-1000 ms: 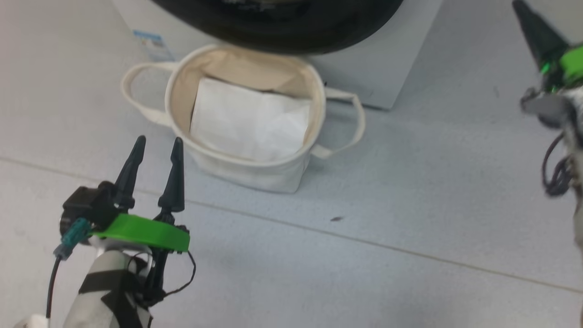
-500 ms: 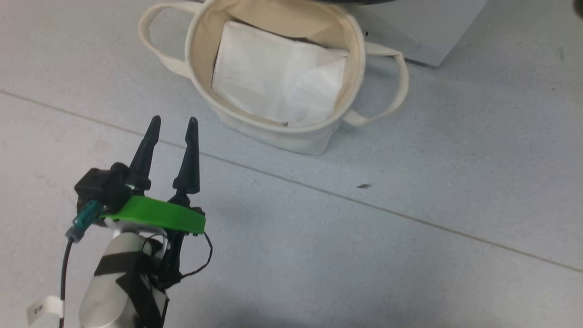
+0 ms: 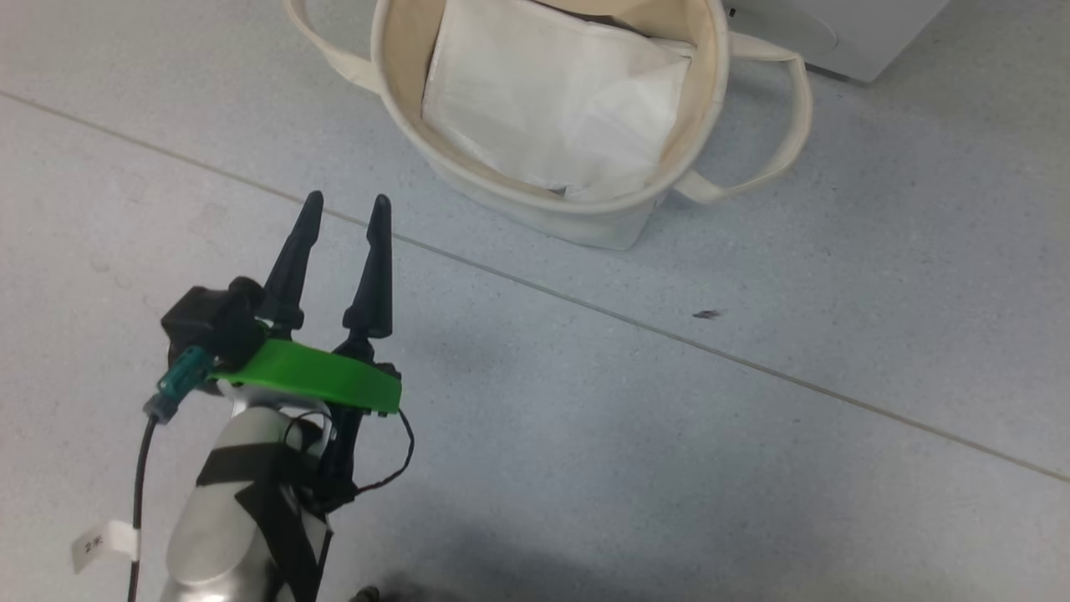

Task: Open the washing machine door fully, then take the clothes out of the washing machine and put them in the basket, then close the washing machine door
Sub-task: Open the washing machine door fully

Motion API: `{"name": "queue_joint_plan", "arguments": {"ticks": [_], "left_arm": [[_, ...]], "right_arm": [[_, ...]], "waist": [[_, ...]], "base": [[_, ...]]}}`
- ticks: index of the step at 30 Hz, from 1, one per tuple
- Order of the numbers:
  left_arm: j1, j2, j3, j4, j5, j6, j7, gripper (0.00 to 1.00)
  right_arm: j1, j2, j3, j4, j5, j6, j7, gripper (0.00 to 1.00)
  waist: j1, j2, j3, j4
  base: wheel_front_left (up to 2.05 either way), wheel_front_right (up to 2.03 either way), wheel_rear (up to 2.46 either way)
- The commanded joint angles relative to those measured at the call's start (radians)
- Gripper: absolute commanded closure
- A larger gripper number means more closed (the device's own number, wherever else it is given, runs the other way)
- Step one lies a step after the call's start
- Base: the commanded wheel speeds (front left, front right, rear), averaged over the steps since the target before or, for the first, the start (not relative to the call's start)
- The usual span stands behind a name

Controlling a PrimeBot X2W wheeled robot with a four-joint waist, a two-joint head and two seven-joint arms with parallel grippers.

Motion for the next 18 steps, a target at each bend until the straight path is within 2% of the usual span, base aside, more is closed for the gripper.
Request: {"name": "queue_joint_plan", "arguments": {"ticks": [1,6,11,18], "left_arm": [[-0.005,0.02,0.025,-0.021,0.0,-0.006,-0.012,0.0],[-0.003,0.018,0.02,-0.02,-0.004,-0.006,-0.012,0.0],[0.033,0.018,0.046,-0.015,0.01,-0.006,-0.012,0.0],[0.078,0.025,0.067,-0.007,0.024,-0.006,-0.012,0.0]], "right_arm": [[-0.053,0.011,-0.003,-0.022,-0.012,0.0,-0.016,1.0],[-0.032,0.03,0.021,-0.019,-0.007,0.0,0.043,1.0],[0.077,0.061,0.057,-0.051,0.023,0.0,0.168,1.0],[0.233,0.136,0.082,-0.161,0.059,0.0,0.215,1.0]], "waist": [[-0.0001,0.0,0.002,0.002],[-0.0001,0.0,-0.016,0.013],[-0.0001,0.0,-0.084,-0.002],[-0.0001,0.0,-0.17,-0.027]], "base": [[0.0,0.0,0.0],[0.0,0.0,0.0],[0.0,0.0,0.0],[0.0,0.0,0.0]]}}
